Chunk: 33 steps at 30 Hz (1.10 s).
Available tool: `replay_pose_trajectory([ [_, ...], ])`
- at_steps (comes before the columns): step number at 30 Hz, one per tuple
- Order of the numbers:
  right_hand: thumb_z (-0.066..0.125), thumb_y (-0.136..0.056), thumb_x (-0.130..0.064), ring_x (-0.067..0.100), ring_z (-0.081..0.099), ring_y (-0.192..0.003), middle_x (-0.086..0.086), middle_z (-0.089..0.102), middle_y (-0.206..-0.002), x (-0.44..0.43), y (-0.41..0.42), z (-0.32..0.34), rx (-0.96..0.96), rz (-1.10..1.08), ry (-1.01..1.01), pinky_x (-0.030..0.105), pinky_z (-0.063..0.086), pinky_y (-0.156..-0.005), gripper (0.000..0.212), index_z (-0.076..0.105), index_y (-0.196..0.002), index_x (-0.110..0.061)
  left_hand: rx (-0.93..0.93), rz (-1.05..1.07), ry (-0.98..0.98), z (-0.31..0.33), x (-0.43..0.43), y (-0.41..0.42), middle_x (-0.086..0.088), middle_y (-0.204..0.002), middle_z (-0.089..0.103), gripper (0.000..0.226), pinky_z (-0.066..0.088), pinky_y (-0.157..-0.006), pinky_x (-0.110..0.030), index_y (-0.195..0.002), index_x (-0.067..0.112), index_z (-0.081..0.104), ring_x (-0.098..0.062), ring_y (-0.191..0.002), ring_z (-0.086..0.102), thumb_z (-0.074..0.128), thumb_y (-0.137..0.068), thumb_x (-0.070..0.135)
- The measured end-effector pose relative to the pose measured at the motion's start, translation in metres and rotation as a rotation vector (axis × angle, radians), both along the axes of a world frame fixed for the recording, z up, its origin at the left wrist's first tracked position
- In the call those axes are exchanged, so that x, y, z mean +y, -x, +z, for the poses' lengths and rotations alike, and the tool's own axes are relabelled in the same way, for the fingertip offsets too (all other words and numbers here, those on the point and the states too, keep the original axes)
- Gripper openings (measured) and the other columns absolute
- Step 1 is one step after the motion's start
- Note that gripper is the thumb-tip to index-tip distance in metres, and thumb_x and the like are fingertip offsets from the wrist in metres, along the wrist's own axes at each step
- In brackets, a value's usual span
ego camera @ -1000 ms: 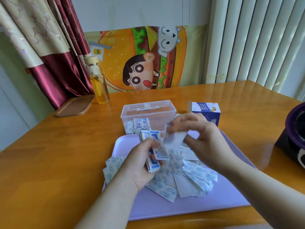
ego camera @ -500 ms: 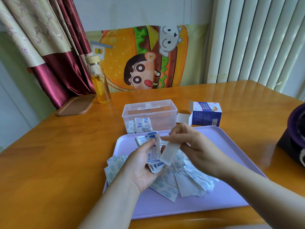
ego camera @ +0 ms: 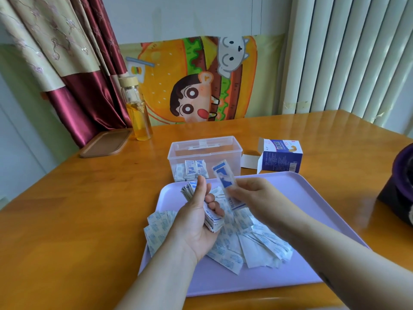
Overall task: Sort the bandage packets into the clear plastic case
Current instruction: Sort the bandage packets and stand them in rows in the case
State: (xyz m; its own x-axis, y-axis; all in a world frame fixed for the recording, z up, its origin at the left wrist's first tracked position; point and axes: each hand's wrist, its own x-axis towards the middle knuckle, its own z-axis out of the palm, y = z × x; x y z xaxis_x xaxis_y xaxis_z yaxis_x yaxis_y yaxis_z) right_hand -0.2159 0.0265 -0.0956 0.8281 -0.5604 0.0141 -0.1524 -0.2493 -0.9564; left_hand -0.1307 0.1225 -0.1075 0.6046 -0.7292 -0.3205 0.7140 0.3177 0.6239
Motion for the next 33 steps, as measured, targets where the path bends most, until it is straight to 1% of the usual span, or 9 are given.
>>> replay_pose_trajectory([
  [4,0.064,-0.086,-0.025,0.006,0.05,-0.059,0.0,0.057,-0.066,0.011,-0.005,0.004,-0.002,0.028,0.135,0.016,0.039,-0.057,0.033,0.06,-0.119,-0.024,-0.094,-0.103,-0.004,0.002,0.004,0.004,-0.013,-0.105,0.07,0.048,0.057,-0.076,-0.031,-0.107,0.008,0.066,-0.022,-0.085,0.07,0.058,-0.08,0.046],
  [8,0.072,-0.078,-0.034,-0.003,0.045,-0.052,-0.004,0.047,-0.067,0.016,-0.007,0.007,0.028,0.042,0.306,0.011,0.033,-0.054,0.039,0.059,-0.115,-0.031,-0.028,-0.087,0.0,0.004,0.008,0.006,-0.004,-0.075,0.068,0.016,0.057,-0.059,-0.025,-0.084,0.012,0.065,-0.015,-0.065,0.068,0.057,-0.091,0.023],
  [11,0.081,-0.064,-0.047,-0.006,0.047,-0.089,-0.012,0.043,-0.109,0.006,0.0,0.011,0.094,0.159,0.535,0.014,0.038,-0.08,0.095,0.028,-0.142,-0.041,0.027,-0.117,-0.009,0.006,0.01,-0.002,-0.002,-0.071,0.059,0.005,0.053,-0.061,-0.025,-0.087,0.011,0.062,-0.012,-0.066,0.059,0.062,-0.086,0.017],
  [14,0.084,-0.059,-0.048,0.005,0.025,-0.132,-0.016,0.003,-0.148,0.007,0.002,0.015,0.185,0.418,0.792,0.022,0.034,-0.103,0.123,-0.006,-0.144,-0.049,-0.07,-0.268,-0.058,0.009,0.01,-0.006,-0.009,-0.086,0.063,0.018,0.05,-0.076,-0.033,-0.091,0.011,0.067,-0.022,-0.083,0.062,0.063,-0.077,0.022],
  [20,0.083,-0.065,-0.036,0.012,0.051,-0.102,-0.011,0.032,-0.128,-0.005,-0.02,0.026,0.111,0.459,0.867,0.024,0.048,-0.085,0.105,0.016,-0.145,-0.042,-0.307,-0.392,-0.115,0.016,0.008,-0.013,-0.01,-0.09,0.063,0.019,0.051,-0.066,-0.028,-0.093,0.01,0.066,-0.017,-0.081,0.064,0.047,-0.093,0.014],
  [23,0.083,-0.063,-0.038,0.016,0.054,-0.099,-0.012,0.022,-0.13,-0.014,-0.03,0.034,0.082,0.413,0.972,0.027,0.05,-0.078,0.105,0.016,-0.144,-0.042,-0.383,-0.421,-0.133,0.023,0.005,-0.022,-0.009,-0.086,0.056,0.017,0.047,-0.068,-0.03,-0.087,0.011,0.063,-0.017,-0.076,0.055,0.047,-0.092,0.008],
  [26,0.085,-0.059,-0.041,0.015,0.052,-0.108,-0.02,0.009,-0.141,-0.016,-0.038,0.048,0.073,0.443,1.0,0.02,0.047,-0.078,0.109,0.016,-0.143,-0.044,-0.494,-0.408,-0.171,0.032,0.0,-0.032,-0.001,-0.064,0.05,0.031,0.041,-0.05,-0.022,-0.065,0.015,0.059,-0.011,-0.059,0.049,0.047,-0.092,0.006],
  [28,0.083,-0.063,-0.04,0.011,0.048,-0.112,-0.014,0.023,-0.139,-0.019,-0.043,0.062,0.059,0.448,0.984,0.013,0.044,-0.078,0.099,0.025,-0.142,-0.039,-0.562,-0.426,-0.221,0.039,-0.002,-0.041,0.005,-0.056,0.043,0.026,0.032,-0.044,-0.019,-0.068,0.017,0.054,-0.008,-0.049,0.041,0.05,-0.094,0.012],
  [33,0.072,-0.081,-0.017,0.005,0.059,-0.083,-0.005,0.061,-0.106,-0.045,-0.065,0.098,-0.059,0.394,0.695,0.026,0.051,-0.082,0.048,0.054,-0.124,-0.026,-0.674,-0.59,-0.258,0.063,-0.009,-0.079,0.007,-0.055,0.03,0.014,0.02,-0.041,-0.012,-0.081,0.015,0.051,-0.004,-0.047,0.027,0.059,-0.08,0.026],
])
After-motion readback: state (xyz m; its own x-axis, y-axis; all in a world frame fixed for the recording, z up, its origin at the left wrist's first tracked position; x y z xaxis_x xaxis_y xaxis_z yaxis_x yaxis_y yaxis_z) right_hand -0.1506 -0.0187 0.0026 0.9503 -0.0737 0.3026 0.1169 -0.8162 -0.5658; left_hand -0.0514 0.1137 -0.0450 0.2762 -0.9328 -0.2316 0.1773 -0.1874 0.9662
